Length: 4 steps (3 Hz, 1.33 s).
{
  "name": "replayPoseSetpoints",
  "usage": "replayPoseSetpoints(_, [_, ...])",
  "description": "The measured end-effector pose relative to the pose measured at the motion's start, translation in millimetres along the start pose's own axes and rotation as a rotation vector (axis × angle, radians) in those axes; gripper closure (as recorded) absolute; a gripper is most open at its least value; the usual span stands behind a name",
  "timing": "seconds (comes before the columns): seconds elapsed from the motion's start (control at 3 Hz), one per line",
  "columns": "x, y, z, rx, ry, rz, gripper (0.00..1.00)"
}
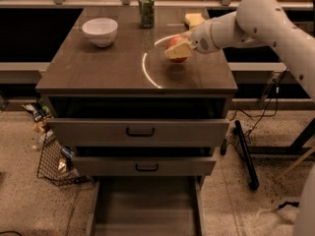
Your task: Place apple into bottom drawer
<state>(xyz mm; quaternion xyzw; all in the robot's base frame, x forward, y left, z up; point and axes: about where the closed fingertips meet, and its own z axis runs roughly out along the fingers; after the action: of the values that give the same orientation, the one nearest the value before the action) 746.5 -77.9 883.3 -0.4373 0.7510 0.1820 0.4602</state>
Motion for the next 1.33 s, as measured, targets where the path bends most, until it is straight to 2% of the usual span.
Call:
replayPoseSetpoints(0.33, [-22.1,-2.3,-42.9,0.044,-0.091,-0.090,0.87])
replayPoseSetpoints(0.67, [-41.8,20.8,-88.5,0.014,-0.176,-0.193,1.00])
replayPoseSetpoints(1.0, [-36.8,84.7,-135.7,-0.107,-0.226,-0.318,1.00])
replayPoseSetpoints(1.33, [-11.3,144.8,-170.2,-0.213,-0.233,-0.374,1.00])
